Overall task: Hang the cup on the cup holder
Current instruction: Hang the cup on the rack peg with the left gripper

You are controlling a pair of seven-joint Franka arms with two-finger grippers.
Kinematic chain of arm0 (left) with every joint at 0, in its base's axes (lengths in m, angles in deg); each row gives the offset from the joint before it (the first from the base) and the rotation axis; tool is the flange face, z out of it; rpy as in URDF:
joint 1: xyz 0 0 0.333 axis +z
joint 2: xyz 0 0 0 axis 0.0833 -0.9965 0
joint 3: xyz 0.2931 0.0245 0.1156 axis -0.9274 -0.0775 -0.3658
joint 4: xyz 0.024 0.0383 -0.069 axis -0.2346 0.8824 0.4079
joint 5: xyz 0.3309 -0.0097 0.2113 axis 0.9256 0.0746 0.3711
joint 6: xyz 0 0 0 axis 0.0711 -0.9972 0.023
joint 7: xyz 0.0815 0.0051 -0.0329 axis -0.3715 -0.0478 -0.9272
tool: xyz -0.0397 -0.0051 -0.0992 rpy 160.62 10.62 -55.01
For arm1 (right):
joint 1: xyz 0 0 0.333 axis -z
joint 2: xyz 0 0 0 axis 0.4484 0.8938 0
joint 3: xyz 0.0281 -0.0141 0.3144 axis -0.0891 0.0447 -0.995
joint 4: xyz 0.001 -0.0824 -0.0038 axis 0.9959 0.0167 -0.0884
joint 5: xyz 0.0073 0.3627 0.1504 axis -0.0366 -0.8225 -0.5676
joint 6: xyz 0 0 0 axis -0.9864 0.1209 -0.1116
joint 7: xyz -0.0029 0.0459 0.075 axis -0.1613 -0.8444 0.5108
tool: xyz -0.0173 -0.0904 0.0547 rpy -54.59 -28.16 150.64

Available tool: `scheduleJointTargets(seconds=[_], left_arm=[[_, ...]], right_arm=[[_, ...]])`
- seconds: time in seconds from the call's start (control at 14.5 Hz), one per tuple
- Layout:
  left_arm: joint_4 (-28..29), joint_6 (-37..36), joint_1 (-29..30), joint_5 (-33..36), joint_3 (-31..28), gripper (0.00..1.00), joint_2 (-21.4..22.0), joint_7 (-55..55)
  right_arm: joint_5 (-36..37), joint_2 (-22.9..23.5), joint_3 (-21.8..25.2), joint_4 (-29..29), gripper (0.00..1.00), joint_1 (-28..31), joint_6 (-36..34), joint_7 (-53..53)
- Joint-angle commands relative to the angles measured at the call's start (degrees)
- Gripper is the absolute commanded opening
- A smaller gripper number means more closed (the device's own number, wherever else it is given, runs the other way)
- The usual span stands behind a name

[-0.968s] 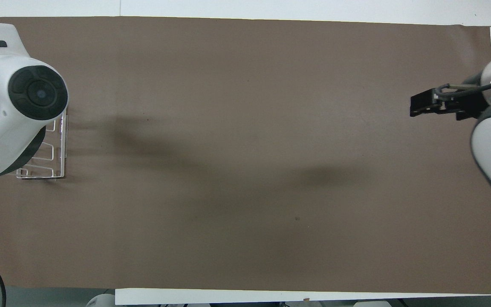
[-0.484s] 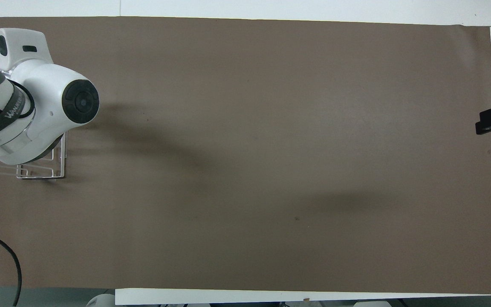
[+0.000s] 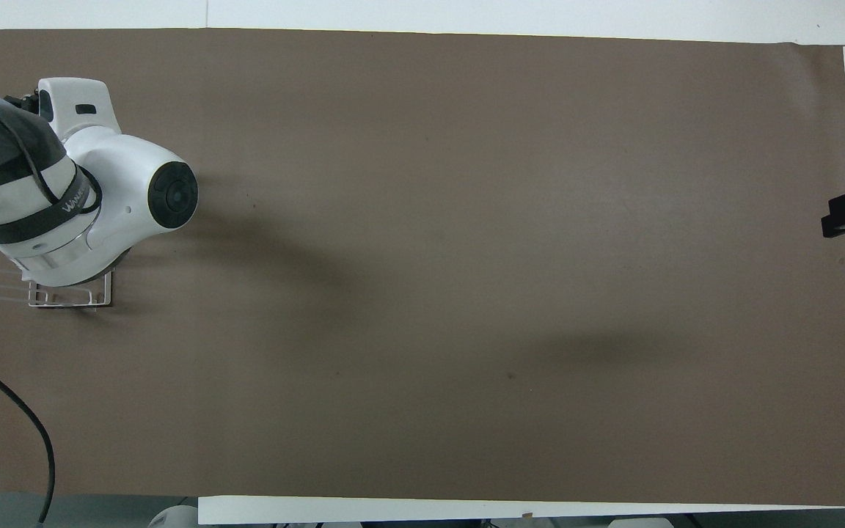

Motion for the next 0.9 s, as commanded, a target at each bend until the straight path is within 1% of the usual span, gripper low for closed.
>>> scheduleJointTargets(seconds=[0.0, 0.48, 0.83], left_arm=[[3.5, 0.2, 0.4, 1.3, 0.1, 0.29, 1.7, -1.4], [6.0, 5.5, 2.4, 1.3, 0.3, 0.29, 2.1, -3.9], [6.3, 6.8, 3.5, 1.3, 0.3, 0.3, 2.2, -4.2]], right_arm=[[0.1, -0.3, -0.5, 1.0, 0.99, 0.8, -0.7, -0.8], [-0.1, -0.5, -0.5, 1.5, 0.99, 0.1, -0.7, -1.1], [-0.1, -0.5, -0.5, 1.5, 0.99, 0.1, -0.7, -1.1]])
